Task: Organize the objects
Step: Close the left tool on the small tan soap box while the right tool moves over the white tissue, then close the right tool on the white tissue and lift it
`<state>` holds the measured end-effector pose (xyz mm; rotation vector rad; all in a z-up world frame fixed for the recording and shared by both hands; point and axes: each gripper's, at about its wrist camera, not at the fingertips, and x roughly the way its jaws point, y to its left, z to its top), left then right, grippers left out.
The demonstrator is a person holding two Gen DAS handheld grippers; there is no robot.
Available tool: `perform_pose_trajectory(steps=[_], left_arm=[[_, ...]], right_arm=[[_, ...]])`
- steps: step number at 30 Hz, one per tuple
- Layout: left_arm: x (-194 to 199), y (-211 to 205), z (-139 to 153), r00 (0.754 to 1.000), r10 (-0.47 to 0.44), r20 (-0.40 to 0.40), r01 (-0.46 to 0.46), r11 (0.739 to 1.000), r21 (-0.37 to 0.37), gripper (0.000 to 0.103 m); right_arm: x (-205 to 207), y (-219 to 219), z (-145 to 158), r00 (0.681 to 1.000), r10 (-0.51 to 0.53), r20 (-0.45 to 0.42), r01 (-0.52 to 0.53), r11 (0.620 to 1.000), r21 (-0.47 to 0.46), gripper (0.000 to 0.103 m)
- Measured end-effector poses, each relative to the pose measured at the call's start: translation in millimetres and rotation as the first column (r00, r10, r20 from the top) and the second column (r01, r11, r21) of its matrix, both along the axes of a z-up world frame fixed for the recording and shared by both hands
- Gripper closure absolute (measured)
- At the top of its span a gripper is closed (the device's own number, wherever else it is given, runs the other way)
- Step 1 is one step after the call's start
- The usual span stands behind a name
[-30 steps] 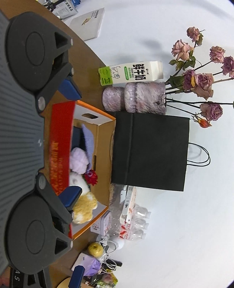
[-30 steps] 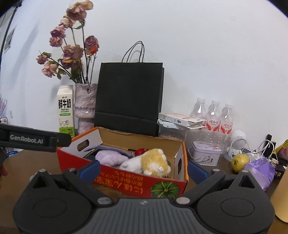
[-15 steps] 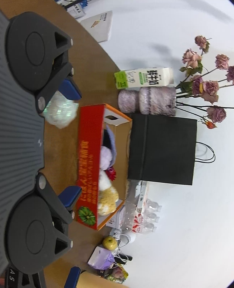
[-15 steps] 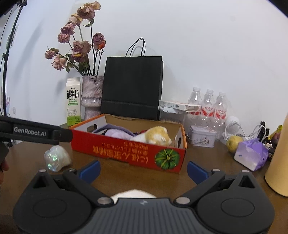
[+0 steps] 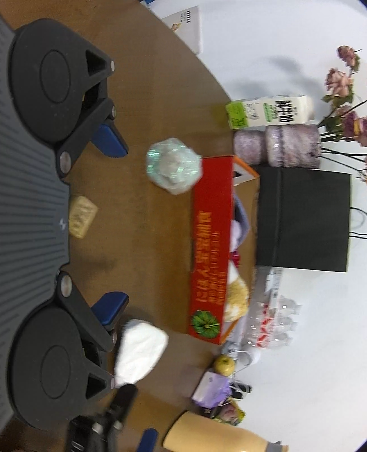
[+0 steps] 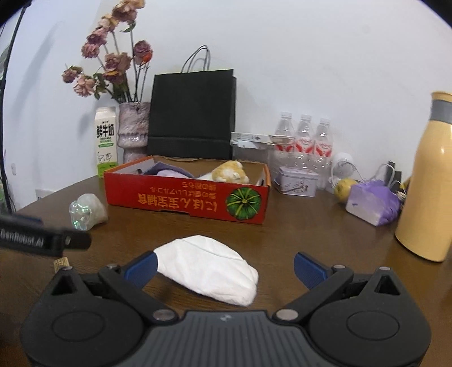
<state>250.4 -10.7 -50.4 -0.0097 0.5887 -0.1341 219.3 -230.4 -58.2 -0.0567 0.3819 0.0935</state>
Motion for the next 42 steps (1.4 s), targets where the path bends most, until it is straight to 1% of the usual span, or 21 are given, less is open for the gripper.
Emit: perform_pose_trajectory(steps=[3,6,11,12,18,21,22,23,24,25,26,31,34,37,42], left_arm=[[-1,3,-9,0.999,-0.019,-0.049,0.019,1.000,0.003,0.000],[0,2,-14,0.997,-0.023,-0.074,0.026,0.999,0.036,0.000],[6,3,-24,0.991,-0.025,-0.130,0.032,0.998,0.054,0.000],[6,3,-25,0.992,-0.023,-0.125,0.032,0.997,0.072,0.000],[5,6,-26,0.991,-0.064,-0.121,0.073,0.995,0.073,0.000],[4,7,-25,0.991,-0.062,-0.116,0.071,0.995,0.072,0.002],[3,8,-25,0.993,-0.053,-0.109,0.061,0.996,0.072,0.008],[1,8,-24,0.994,-0.047,-0.098,0.054,0.996,0.069,0.021],[-2,9,-22,0.995,-0.047,-0.084,0.053,0.996,0.067,0.030],[-5,9,-21,0.996,-0.052,-0.071,0.057,0.996,0.065,0.053],[-8,9,-20,0.996,-0.061,-0.060,0.064,0.996,0.059,0.067],[-14,4,-20,0.997,-0.069,-0.043,0.071,0.996,0.055,0.068],[-14,2,-16,0.999,-0.049,-0.017,0.050,0.996,0.074,0.068],[-7,-1,-7,0.999,-0.040,0.002,0.040,0.997,0.064,0.067],[15,-17,10,0.998,-0.030,0.055,0.027,0.998,0.057,0.067]], right_arm=[[-5,-4,-3,1.000,-0.007,-0.009,0.007,1.000,0.009,0.000],[-8,-3,-3,1.000,-0.001,-0.007,0.001,1.000,0.007,0.000],[-11,-3,-3,1.000,0.013,-0.003,-0.013,1.000,0.009,0.000],[-11,-3,-3,1.000,0.014,-0.004,-0.014,1.000,0.011,0.000],[-11,-4,-3,1.000,0.020,-0.006,-0.020,1.000,0.021,0.000],[-10,-4,-3,1.000,0.024,-0.006,-0.024,0.999,0.021,0.000],[-10,-4,-3,1.000,0.024,-0.007,-0.024,0.999,0.021,0.000],[-11,-4,-3,1.000,0.023,-0.007,-0.023,0.999,0.022,0.000],[-10,-5,-3,1.000,0.024,-0.008,-0.024,0.999,0.023,0.000],[-10,-5,-3,1.000,0.024,-0.009,-0.024,0.999,0.024,0.000],[-10,-5,-3,1.000,0.025,-0.011,-0.024,0.999,0.025,0.000],[-8,-4,-3,0.999,0.026,-0.021,-0.026,0.999,0.024,0.000],[-6,-3,-3,0.999,0.028,-0.030,-0.027,0.999,0.019,0.000],[-4,-1,-4,0.998,0.035,-0.044,-0.034,0.999,0.012,0.000],[5,3,-8,0.994,0.048,-0.095,-0.048,0.999,0.000,0.000]])
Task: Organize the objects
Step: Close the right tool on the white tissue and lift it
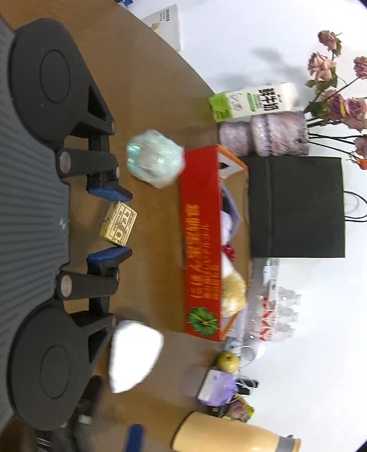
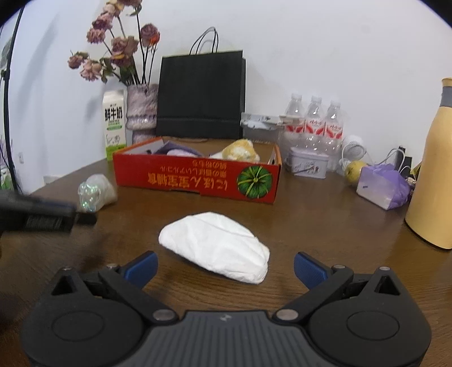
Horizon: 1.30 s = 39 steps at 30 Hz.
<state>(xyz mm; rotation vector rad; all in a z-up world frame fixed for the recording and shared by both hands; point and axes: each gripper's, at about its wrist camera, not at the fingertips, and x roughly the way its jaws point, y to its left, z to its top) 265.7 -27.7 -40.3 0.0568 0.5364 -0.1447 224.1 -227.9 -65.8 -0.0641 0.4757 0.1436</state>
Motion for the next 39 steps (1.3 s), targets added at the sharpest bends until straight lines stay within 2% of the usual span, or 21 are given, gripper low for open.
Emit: perform_pose_trajectory(steps=[4,7,11,16,19,22,24,27,31,35,39], left_arm=[[11,-1,-1,1.000,0.009,0.028,-0.009,1.000,-0.003,0.067],[13,8,-7,1.000,0.016,0.011,-0.016,1.000,-0.013,0.067],[12,15,-6,1.000,0.017,0.015,-0.016,1.000,-0.025,0.067],[8,19,-4,1.000,0.014,0.028,-0.012,0.999,-0.044,0.067],[9,22,-4,1.000,0.018,0.018,-0.017,0.998,-0.054,0.067],[10,23,-5,1.000,0.018,0.009,-0.018,0.998,-0.062,0.067],[10,23,-5,1.000,0.018,0.009,-0.017,0.998,-0.060,0.067],[10,23,-6,1.000,0.017,0.007,-0.016,0.998,-0.060,0.067],[10,23,-6,1.000,0.014,0.004,-0.013,0.998,-0.059,0.067],[10,23,-7,1.000,0.013,0.004,-0.013,0.998,-0.061,0.067],[10,24,-7,1.000,0.017,0.005,-0.017,0.998,-0.064,0.067]], right_arm=[[8,1,-3,0.999,0.015,-0.051,-0.015,1.000,0.006,0.000],[19,0,-7,0.994,0.046,-0.102,-0.044,0.999,0.026,0.000],[38,-8,-9,0.991,0.050,-0.122,-0.043,0.998,0.053,0.000],[60,-9,-14,0.984,0.088,-0.158,-0.089,0.996,0.000,0.000],[75,-4,-16,0.975,0.141,-0.173,-0.156,0.985,-0.076,0.000],[88,-4,-16,0.966,0.196,-0.166,-0.215,0.971,-0.101,0.000],[98,-7,-17,0.953,0.245,-0.175,-0.262,0.962,-0.082,0.000],[115,-18,-18,0.926,0.308,-0.219,-0.308,0.951,0.037,0.000],[115,-25,-18,0.921,0.326,-0.212,-0.314,0.945,0.088,0.000],[110,-28,-15,0.923,0.333,-0.192,-0.316,0.942,0.112,0.019],[107,-28,-14,0.926,0.329,-0.184,-0.312,0.943,0.116,0.024]])
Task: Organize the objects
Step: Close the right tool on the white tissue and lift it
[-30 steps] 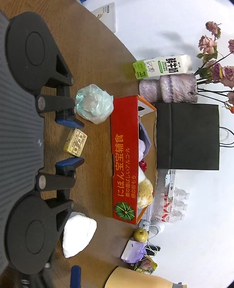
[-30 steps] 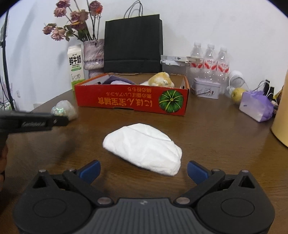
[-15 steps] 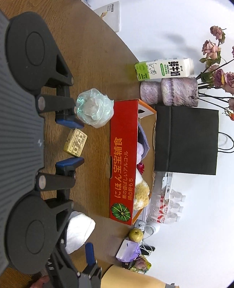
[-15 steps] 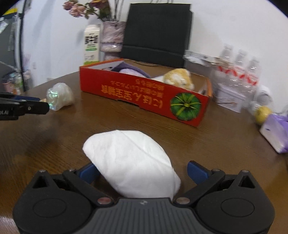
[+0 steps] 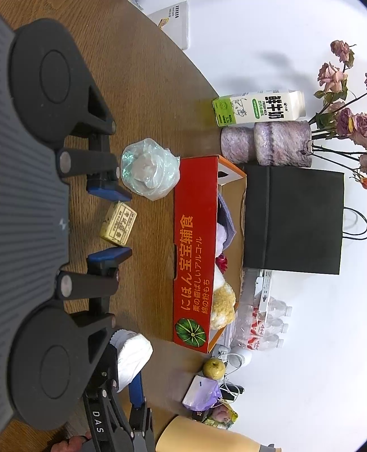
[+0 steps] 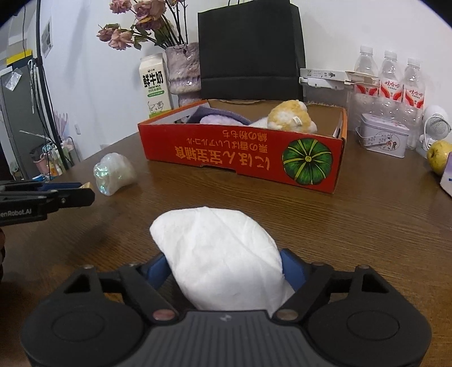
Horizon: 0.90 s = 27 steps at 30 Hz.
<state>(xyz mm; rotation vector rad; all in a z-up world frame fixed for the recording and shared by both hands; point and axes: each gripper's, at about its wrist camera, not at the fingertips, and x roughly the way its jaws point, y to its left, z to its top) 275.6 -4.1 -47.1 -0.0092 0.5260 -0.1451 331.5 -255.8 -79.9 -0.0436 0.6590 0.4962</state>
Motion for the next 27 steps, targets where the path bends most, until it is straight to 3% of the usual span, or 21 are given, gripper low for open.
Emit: perform_pose_trajectory(steps=[4,18,19,20,27], left_arm=[[-1,2,1,1.000,0.002,0.005,-0.002,1.000,-0.005,0.067],[-3,7,5,1.000,0.015,0.019,-0.015,1.000,-0.019,0.067],[-3,6,5,1.000,0.016,0.020,-0.016,1.000,-0.019,0.067],[-3,7,5,1.000,0.017,0.021,-0.017,1.000,-0.019,0.067],[-7,6,5,0.999,0.019,0.034,-0.018,1.000,-0.016,0.067]], right_arm=[[-5,-1,1,0.999,-0.034,0.012,0.034,0.999,0.011,0.027],[-45,6,11,0.977,-0.166,0.136,0.162,0.986,0.038,0.056],[-49,7,12,0.974,-0.176,0.144,0.172,0.984,0.042,0.061],[-52,8,13,0.971,-0.184,0.154,0.178,0.983,0.048,0.079],[-69,18,16,0.953,-0.229,0.197,0.222,0.973,0.060,0.084]])
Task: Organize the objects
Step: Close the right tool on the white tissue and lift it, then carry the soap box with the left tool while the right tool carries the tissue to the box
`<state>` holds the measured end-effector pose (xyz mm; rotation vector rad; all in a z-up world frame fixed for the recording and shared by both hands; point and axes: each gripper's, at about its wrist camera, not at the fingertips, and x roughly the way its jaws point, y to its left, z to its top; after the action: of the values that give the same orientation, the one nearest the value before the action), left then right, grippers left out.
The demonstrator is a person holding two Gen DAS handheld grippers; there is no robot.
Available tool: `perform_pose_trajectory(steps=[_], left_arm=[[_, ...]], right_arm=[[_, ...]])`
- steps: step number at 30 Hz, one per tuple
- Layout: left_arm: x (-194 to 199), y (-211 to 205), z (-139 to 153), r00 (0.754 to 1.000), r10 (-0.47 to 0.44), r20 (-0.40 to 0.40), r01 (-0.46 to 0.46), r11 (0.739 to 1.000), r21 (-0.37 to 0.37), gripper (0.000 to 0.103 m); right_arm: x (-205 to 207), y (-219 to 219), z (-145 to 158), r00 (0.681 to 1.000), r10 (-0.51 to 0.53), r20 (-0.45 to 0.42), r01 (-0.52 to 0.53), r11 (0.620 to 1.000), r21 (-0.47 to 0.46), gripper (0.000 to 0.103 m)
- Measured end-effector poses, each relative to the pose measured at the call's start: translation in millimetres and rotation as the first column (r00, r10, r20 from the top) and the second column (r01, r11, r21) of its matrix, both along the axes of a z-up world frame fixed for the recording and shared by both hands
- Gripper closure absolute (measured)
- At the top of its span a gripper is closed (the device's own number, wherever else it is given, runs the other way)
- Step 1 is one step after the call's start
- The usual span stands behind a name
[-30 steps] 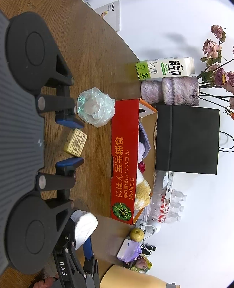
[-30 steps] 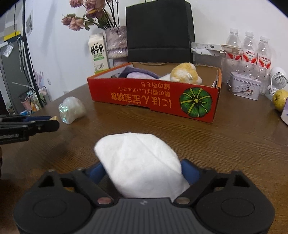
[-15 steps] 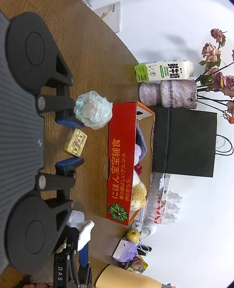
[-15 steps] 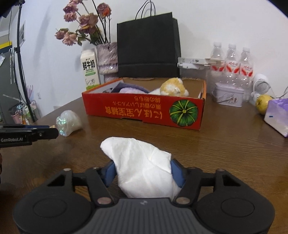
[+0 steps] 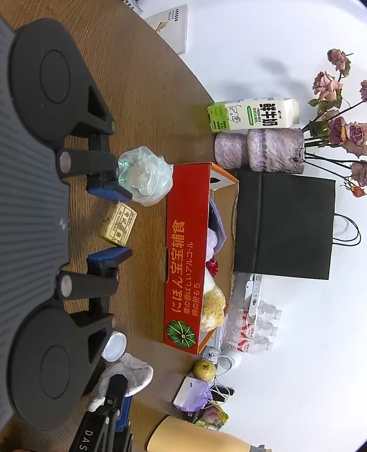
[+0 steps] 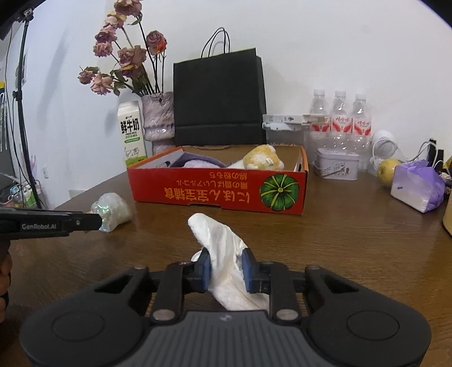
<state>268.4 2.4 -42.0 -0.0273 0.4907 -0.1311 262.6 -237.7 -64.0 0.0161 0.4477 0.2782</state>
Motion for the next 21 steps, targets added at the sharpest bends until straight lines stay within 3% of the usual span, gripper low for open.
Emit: perform_pose_trajectory(steps=[9,21], left_arm=[[-5,-1,1,1.000,0.017,0.012,-0.017,1.000,0.006,0.067],[-3,-1,13,0.998,0.057,0.011,-0.057,0.998,-0.033,0.067]], right_arm=[[-23,14,10,0.993,-0.056,0.107,0.056,0.998,0.001,0.092],[-30,31,25,0.981,-0.057,0.183,0.052,0.998,0.030,0.092]])
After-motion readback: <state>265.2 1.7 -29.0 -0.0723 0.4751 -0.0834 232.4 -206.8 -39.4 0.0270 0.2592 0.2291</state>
